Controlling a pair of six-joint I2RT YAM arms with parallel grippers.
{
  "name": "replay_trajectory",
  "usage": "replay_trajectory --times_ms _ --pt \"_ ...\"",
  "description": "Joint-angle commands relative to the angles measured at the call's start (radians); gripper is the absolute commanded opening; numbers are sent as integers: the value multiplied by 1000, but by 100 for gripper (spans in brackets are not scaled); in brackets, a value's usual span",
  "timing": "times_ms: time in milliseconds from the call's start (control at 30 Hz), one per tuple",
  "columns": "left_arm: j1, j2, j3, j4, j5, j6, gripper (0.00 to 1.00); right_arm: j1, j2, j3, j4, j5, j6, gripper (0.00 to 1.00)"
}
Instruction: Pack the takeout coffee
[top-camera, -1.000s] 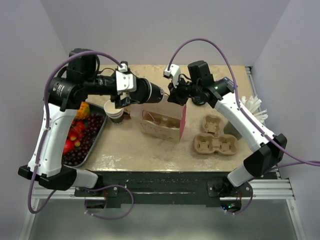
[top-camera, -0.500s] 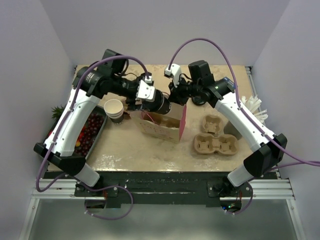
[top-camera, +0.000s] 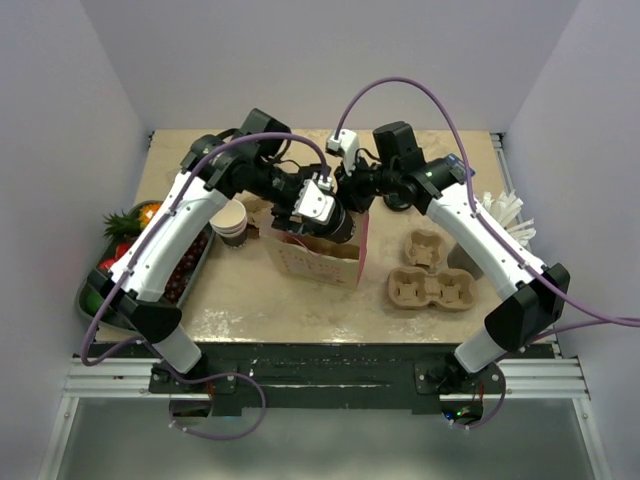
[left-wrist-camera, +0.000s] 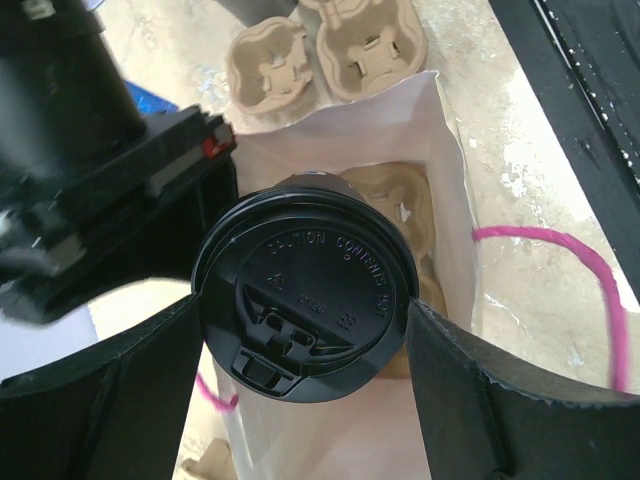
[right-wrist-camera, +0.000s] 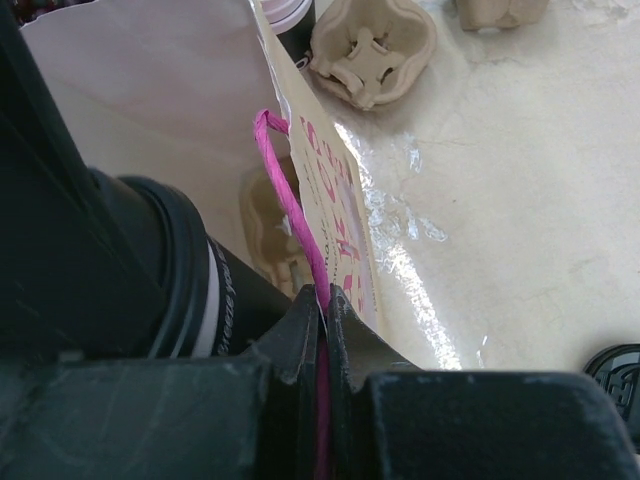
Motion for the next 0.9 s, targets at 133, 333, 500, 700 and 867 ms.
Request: replay_trajectory --times_ms 133,333,500,700,867 --pt "-69 -5 -76 50 -22 53 38 4 -15 0 52 -28 40 0" --pt "-105 -3 -139 68 -112 68 38 4 -13 -12 38 -53 39 0" --pt "-127 15 -141 91 -152 59 38 5 -21 -21 47 -61 41 0" --pt "-150 37 -142 75 -192 108 38 5 -30 -33 42 -81 37 0" --pt "-176 60 -116 44 -235 144 37 8 -33 -23 27 -85 11 0"
